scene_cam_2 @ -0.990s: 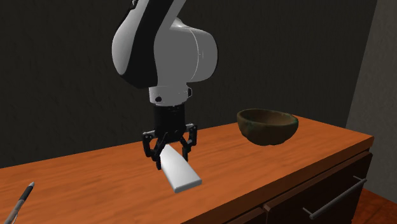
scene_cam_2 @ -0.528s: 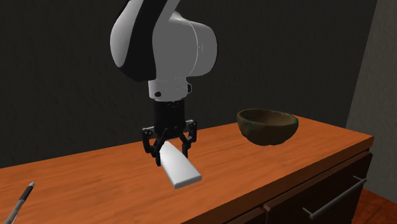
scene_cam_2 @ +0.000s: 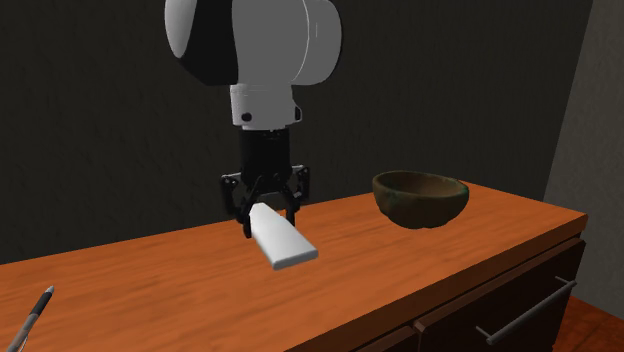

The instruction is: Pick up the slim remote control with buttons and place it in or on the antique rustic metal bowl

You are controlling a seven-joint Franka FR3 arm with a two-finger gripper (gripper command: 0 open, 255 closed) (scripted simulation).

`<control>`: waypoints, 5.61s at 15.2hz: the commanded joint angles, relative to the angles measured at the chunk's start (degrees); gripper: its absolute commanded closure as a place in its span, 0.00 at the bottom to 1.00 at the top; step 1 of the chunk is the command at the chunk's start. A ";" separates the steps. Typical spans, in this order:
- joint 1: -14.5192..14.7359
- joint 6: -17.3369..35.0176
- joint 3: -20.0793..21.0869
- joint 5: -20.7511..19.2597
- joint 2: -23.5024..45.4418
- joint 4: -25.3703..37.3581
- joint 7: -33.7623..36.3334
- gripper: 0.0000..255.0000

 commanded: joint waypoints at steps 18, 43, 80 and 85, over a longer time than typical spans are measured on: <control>-0.30 -14.05 0.00 2.12 -5.19 9.17 -1.55 1.00; -14.13 -17.14 -14.42 1.81 -3.25 14.44 -29.74 1.00; -16.11 -14.60 -16.25 1.70 -0.38 14.80 -33.48 0.00; -16.11 -14.60 -16.25 1.70 -0.38 14.81 -33.48 0.00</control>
